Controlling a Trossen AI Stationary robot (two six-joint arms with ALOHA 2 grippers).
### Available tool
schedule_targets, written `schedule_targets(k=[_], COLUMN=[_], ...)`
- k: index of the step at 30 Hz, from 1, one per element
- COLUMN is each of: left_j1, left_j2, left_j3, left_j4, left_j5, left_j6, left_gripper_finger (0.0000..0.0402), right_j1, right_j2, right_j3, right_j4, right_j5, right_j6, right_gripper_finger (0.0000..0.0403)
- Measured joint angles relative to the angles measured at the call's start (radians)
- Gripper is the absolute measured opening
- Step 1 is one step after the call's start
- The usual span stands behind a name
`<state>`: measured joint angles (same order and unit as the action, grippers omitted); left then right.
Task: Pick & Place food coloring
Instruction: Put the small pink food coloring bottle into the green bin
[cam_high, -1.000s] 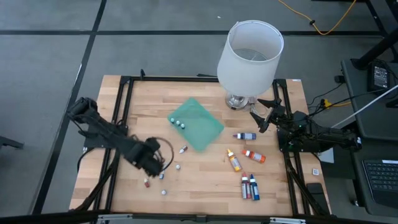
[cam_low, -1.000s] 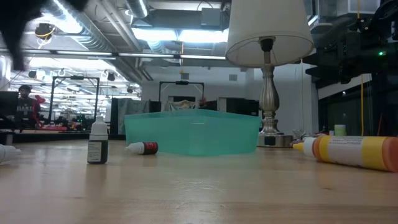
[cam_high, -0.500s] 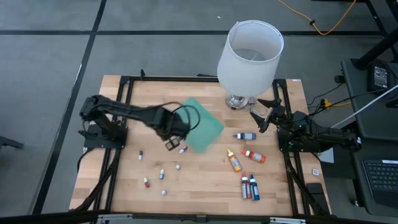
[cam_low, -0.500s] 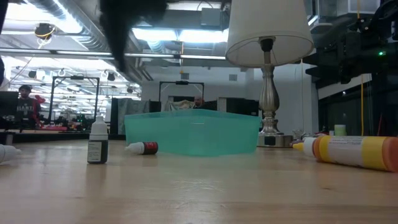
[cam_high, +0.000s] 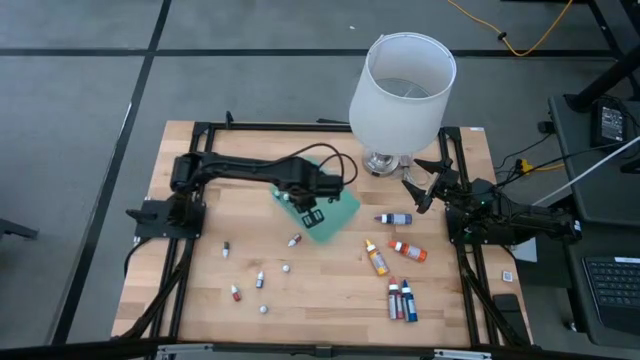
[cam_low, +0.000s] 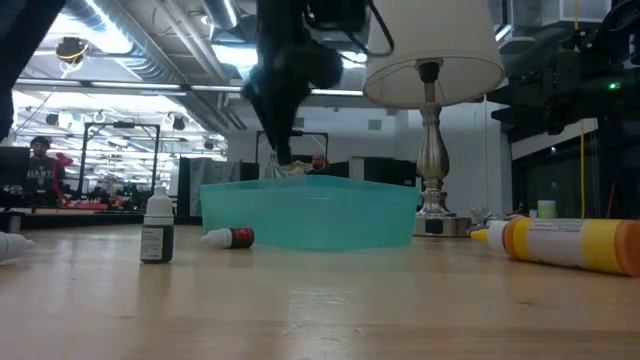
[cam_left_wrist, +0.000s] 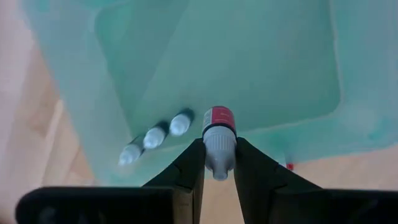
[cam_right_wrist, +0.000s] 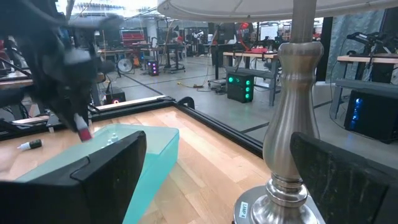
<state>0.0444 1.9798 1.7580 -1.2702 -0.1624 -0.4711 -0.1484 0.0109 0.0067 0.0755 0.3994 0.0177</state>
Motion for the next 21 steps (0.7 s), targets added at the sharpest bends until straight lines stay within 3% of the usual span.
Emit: schedule_targets(k=[9, 21], left_j1=[0.021, 0.037], left_j2=[0.107, 0.148], left_j3=[0.0, -0.09], left_j4=[0.057, 0.124], left_j5=[0.007, 0.005], left_j6=[0.074, 0.07], left_gripper_finger=[0.0065, 0.0065], right_j1=[0.0, 0.0], right_j2=[0.0, 0.0], right_j3=[0.0, 0.0], right_j4=[0.0, 0.0], right_j5=[0.0, 0.0], right_j6=[0.0, 0.0], right_gripper_finger=[0.0397, 0.0397])
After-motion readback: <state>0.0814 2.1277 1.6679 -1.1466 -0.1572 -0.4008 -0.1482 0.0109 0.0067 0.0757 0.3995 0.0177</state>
